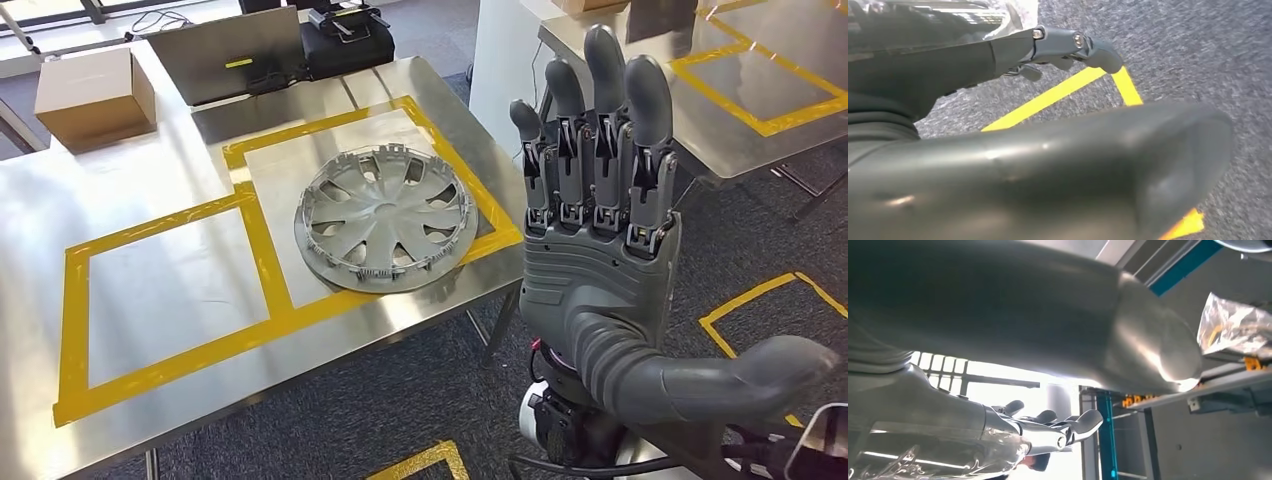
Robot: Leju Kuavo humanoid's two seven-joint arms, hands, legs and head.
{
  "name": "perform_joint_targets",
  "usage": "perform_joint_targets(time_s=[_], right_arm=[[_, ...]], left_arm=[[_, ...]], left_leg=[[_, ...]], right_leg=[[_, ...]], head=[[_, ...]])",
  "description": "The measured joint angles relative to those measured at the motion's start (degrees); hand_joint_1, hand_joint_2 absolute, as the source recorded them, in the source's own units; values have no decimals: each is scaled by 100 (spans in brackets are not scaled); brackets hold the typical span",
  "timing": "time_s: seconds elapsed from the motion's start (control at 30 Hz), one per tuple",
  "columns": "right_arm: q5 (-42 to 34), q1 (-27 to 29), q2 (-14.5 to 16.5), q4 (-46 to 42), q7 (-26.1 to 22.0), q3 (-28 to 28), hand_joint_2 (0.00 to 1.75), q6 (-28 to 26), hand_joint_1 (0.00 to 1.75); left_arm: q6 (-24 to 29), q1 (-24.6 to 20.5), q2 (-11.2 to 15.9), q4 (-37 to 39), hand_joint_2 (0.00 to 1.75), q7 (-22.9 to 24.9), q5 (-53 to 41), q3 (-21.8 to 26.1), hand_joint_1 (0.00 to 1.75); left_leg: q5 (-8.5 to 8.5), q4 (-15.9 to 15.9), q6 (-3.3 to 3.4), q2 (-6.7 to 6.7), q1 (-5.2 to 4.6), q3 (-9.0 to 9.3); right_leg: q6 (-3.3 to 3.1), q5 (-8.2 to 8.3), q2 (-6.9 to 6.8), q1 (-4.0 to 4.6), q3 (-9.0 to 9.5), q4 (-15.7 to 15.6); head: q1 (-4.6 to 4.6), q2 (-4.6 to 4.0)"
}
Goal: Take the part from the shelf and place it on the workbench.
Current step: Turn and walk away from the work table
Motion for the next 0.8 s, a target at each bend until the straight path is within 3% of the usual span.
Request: perform_joint_targets(time_s=[0.1,0.13,0.17,0.2,0.27,0.3,0.33,0.37,0.47,0.5,0.53,0.6,0.67,0.73,0.8], right_arm=[[-44,-1,0,11,-19,-3,0,28,0],[-61,-1,0,15,-26,-5,0,38,0],[-74,-1,0,19,-34,-8,0,45,0],[-85,0,0,23,-43,-10,0,51,0],[-96,5,0,34,-57,-11,0,61,0],[-99,11,0,40,-62,-11,0,67,0],[-102,16,0,46,-64,-11,0,72,0],[-104,20,-1,52,-66,-11,0,77,0],[-105,16,-2,65,-67,-13,0,84,0],[-105,13,-1,66,-69,-14,0,86,0],[-105,10,-2,67,-72,-15,0,87,0],[-105,7,-3,70,-74,-16,0,89,0],[-105,1,-4,75,-74,-16,0,89,0],[-105,1,-3,84,-74,-15,0,89,0],[-105,10,-2,96,-74,-10,0,90,0]], left_arm=[[-2,10,14,0,0,1,16,0,0],[-1,7,19,0,0,1,22,1,0],[-2,0,21,0,0,1,25,1,0],[-2,-7,21,0,0,1,28,2,0],[-1,-8,23,0,0,4,33,2,0],[-1,-6,26,0,0,6,35,2,0],[0,-5,28,0,0,8,38,2,0],[0,-5,31,0,0,10,39,2,0],[0,-7,30,-2,0,10,40,2,0],[0,-8,28,-3,0,10,40,2,0],[-1,-9,26,-4,0,10,40,2,0],[-1,-5,24,-4,0,10,39,1,0],[-1,2,25,-4,0,13,39,0,0],[-2,7,29,-4,0,18,38,0,0],[-4,8,33,-4,0,26,37,0,0]], left_leg=[[91,-12,120,6,-19,-68],[136,-18,166,16,-13,-102],[182,-26,205,26,-2,-145],[233,-29,235,37,4,-202],[326,-24,266,48,-13,-333],[374,-21,273,53,-25,-404],[417,-17,277,56,-39,-469],[458,-10,278,57,-52,-529],[561,11,254,53,-86,-655],[601,11,228,53,-87,-680],[641,6,197,55,-78,-699],[731,-17,124,57,-57,-721],[608,48,52,49,-51,-773],[141,457,-21,42,-24,-904],[-324,1191,-82,42,14,-1060]], right_leg=[[111,69,6,-10,-26,-22],[142,-3,9,-15,-53,27],[166,-153,12,-17,-106,159],[186,-413,12,-19,-207,453],[208,-928,12,-18,-438,1245],[210,-1092,12,-17,-512,1590],[200,-1108,12,-14,-474,1702],[180,-1036,12,-8,-340,1619],[52,-652,13,45,518,351],[16,-599,15,71,729,-8],[-11,-590,19,96,824,-195],[-63,-534,24,127,824,-296],[-138,-414,-1,101,763,-354],[-189,-293,-29,65,659,-381],[-198,-202,-42,59,505,-345]], head=[[0,0],[6,0],[17,0],[31,0],[54,0],[57,0],[60,0],[61,0],[66,0],[68,0],[70,0],[77,0],[75,0],[55,0],[38,0]])
